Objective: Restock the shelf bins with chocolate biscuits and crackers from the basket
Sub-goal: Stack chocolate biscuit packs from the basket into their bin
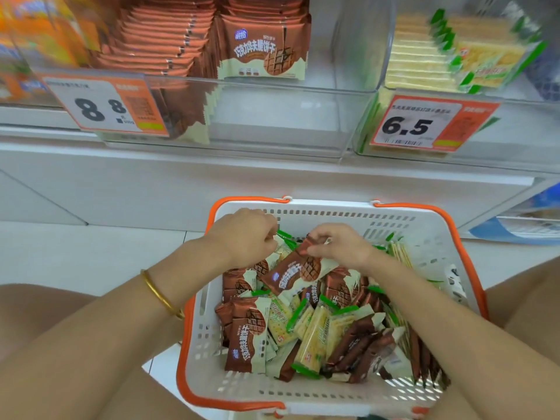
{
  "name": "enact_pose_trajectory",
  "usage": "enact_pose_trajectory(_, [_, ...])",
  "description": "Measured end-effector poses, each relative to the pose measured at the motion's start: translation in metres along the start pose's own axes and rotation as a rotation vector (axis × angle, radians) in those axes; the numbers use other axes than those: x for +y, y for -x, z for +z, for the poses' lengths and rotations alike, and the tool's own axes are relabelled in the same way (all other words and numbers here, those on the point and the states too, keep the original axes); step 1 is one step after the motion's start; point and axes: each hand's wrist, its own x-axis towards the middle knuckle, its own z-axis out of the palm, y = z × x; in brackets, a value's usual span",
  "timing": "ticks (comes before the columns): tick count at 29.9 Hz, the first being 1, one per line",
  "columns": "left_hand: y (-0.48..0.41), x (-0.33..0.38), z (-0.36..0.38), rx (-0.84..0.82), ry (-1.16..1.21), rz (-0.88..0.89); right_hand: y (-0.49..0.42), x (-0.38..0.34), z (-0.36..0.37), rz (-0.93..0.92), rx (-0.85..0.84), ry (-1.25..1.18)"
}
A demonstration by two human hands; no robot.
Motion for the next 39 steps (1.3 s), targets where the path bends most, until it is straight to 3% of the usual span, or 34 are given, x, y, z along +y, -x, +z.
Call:
enact_pose_trajectory(4, [-0.001, 0.003, -0.013, -0.133, 0.225, -0.036, 0.016, -0.022, -0.031, 0.012, 0.068, -0.251])
enact_pose_trajectory(9, [0.012, 0.003, -0.049, -0.098, 0.561, -0.032, 0.035, -0.055, -0.043, -0.059, 0.064, -0.501])
enact_pose_trajectory(16, [0.045, -0.003, -0.103, 0.050, 0.878, 0.026, 0.057, -0.139, -0.063, -0.252, 0.050, 0.017])
enact_pose_trajectory(19, [0.051, -0.010, -0.117, 0.266, 0.887, 0.071, 0.060, -0.174, -0.073, -0.341, 0.127, 0.155])
enact_pose_trajectory(22, [0.048, -0.014, -0.129, 0.731, 1.020, 0.120, 0.058, -0.212, -0.091, -0.468, 0.347, 0.243])
enact_pose_trajectory(25, [0.043, -0.017, -0.131, 1.056, 0.723, 0.067, 0.037, -0.240, -0.108, -0.511, 0.562, 0.204])
enact_pose_trajectory(27, [0.042, -0.019, -0.129, 1.099, 0.322, 0.038, 0.013, -0.251, -0.115, -0.440, 0.639, 0.286])
enact_pose_trajectory(29, [0.039, -0.019, -0.128, 1.071, 0.093, 0.010, -0.013, -0.258, -0.118, -0.342, 0.664, 0.415])
enact_pose_trajectory(33, [0.030, -0.019, -0.119, 0.964, -0.011, -0.025, -0.060, -0.253, -0.111, -0.226, 0.667, 0.580])
enact_pose_trajectory(39, [0.026, -0.021, -0.115, 0.937, -0.088, -0.039, -0.097, -0.244, -0.111, -0.124, 0.721, 0.895])
